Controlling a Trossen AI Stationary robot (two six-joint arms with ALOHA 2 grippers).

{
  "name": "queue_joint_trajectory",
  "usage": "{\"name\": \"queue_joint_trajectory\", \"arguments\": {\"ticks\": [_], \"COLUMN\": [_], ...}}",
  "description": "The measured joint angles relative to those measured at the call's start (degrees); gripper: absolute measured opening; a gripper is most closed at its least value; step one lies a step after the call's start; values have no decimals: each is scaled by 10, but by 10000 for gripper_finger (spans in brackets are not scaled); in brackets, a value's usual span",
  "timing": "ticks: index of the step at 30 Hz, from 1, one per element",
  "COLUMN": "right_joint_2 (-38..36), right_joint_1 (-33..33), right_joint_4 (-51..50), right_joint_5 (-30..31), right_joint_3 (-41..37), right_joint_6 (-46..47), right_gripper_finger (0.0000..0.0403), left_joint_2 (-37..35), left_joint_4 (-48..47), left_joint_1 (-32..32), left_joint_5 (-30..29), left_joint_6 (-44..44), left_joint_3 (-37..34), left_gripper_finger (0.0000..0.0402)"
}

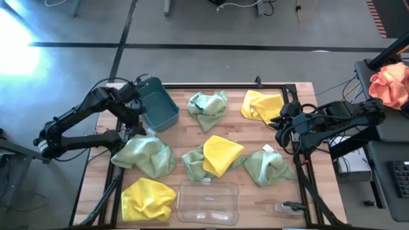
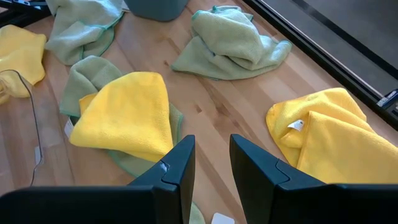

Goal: Sort microfiber towel by color & place in baskets
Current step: Put the bottom left green towel into the blue bin

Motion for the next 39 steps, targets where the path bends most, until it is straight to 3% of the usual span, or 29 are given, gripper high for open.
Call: {"name": "queue_joint_trajectory", "arguments": {"ticks": [13,21,24,32,39], "right_joint_2": [0,0,0,0,0], "right_joint_1": [0,0,0,0,0], "right_joint_4": [0,0,0,0,0], "right_joint_5": [0,0,0,0,0], "right_joint_3": [0,0,0,0,0], "right_joint_6": [0,1,9,15,15], "right_gripper_finger": [93,93,93,93,93], "left_joint_2": [-26,-48,-62,-94,-104], "left_joint_4": [38,101,121,122,123], "left_joint_1": [-29,-54,-60,-120,-258], "left_joint_5": [22,84,83,-23,-96], "left_joint_6": [-50,-76,-87,-147,-274], "left_joint_3": [-136,-150,-143,-120,-114], "left_gripper_finger": [123,123,123,123,123]}}
